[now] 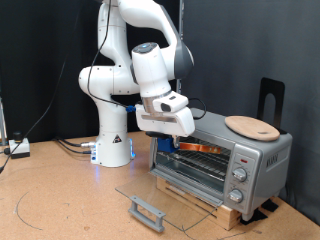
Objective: Make a piece of toast with the oven
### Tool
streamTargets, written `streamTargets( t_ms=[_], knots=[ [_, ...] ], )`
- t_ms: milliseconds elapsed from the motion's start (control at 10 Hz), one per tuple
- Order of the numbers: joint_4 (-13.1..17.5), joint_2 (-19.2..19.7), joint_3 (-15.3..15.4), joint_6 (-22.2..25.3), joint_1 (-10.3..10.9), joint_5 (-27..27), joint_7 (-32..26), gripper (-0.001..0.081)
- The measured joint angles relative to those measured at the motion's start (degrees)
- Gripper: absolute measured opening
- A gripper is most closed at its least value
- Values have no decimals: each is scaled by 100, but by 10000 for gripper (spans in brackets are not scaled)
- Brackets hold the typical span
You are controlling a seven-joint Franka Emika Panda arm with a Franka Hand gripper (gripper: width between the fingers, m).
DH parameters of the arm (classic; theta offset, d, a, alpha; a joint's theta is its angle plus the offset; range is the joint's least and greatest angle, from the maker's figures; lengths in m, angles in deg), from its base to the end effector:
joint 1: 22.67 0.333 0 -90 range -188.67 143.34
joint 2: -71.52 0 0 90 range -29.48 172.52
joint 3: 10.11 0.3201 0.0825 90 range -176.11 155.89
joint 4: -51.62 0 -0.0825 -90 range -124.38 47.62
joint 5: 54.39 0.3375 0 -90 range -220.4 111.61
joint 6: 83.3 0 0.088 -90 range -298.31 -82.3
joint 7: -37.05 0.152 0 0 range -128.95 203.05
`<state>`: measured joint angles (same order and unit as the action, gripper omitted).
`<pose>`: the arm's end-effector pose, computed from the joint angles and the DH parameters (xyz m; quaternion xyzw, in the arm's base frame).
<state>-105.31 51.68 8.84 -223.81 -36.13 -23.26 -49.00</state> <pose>0.3568 0.0412 0.3196 -0.8273 -0.5475 -0.1033 0.0714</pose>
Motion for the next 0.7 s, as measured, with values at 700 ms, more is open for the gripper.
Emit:
streamTargets(
  t_ms=[700],
  knots=[
    [-2, 478, 11, -725, -312, -602, 96, 417]
  ],
)
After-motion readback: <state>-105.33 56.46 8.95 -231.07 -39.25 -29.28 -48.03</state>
